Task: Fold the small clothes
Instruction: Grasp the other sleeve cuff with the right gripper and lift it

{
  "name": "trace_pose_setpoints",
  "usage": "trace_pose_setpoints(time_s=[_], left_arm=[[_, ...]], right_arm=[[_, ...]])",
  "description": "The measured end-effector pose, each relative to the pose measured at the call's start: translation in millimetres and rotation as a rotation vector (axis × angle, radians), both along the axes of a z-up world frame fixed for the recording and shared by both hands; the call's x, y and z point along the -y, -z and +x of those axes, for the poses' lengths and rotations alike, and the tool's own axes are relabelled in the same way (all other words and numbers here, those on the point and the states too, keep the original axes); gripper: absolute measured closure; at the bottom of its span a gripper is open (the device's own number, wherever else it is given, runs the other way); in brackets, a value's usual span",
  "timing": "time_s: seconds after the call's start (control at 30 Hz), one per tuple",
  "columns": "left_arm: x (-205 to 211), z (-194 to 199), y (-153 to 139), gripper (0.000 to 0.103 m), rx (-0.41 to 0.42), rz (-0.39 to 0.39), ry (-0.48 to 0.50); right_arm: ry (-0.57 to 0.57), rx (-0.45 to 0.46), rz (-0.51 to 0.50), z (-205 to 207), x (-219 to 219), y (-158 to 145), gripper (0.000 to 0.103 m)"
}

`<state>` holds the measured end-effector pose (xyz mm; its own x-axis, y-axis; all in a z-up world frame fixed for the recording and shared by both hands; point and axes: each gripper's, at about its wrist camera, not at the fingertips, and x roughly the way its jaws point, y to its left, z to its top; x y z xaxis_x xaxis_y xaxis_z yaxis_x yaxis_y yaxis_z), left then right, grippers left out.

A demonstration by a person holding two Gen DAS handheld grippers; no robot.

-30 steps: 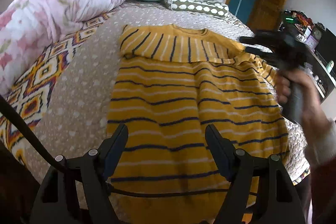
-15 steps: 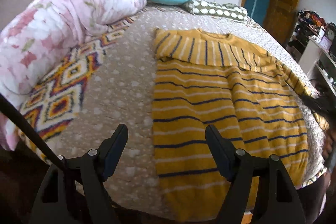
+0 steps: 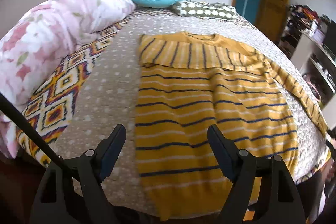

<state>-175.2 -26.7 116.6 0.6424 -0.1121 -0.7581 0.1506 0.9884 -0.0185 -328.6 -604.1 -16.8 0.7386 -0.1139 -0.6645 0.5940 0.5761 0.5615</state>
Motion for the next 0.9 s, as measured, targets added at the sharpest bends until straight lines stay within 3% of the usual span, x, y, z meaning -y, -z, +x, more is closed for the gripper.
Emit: trace_pose_setpoints(time_s=[0.13,0.27,0.43,0.53,0.67,0.9], left_arm=[[9,-1,-4,0.024,0.006,0.014,0.017],[13,-1,-5,0.024,0.003,0.018,0.026],[12,-1,-2,0.024,-0.005,0.027,0.030],[10,0,0,0.024,-0.014,0.022,0.021],[10,1,4,0.024,-0.021,0.019,0.021],[11,-2,1,0.024,-0.006,0.020,0.031]], right_arm=[[-0.041,0.008,-0.101,29,-4,-16,0.033],[-0.110,0.009,-0.128,64,-18,-21,0.033],[-0.105,-0.022,-0.146,91,-24,-12,0.037],[-0.081,-0.039,-0.168,93,-24,-9,0.048],[-0.078,-0.043,-0.185,90,-19,-8,0.090],[-0.091,0.014,-0.233,82,-20,-32,0.095]])
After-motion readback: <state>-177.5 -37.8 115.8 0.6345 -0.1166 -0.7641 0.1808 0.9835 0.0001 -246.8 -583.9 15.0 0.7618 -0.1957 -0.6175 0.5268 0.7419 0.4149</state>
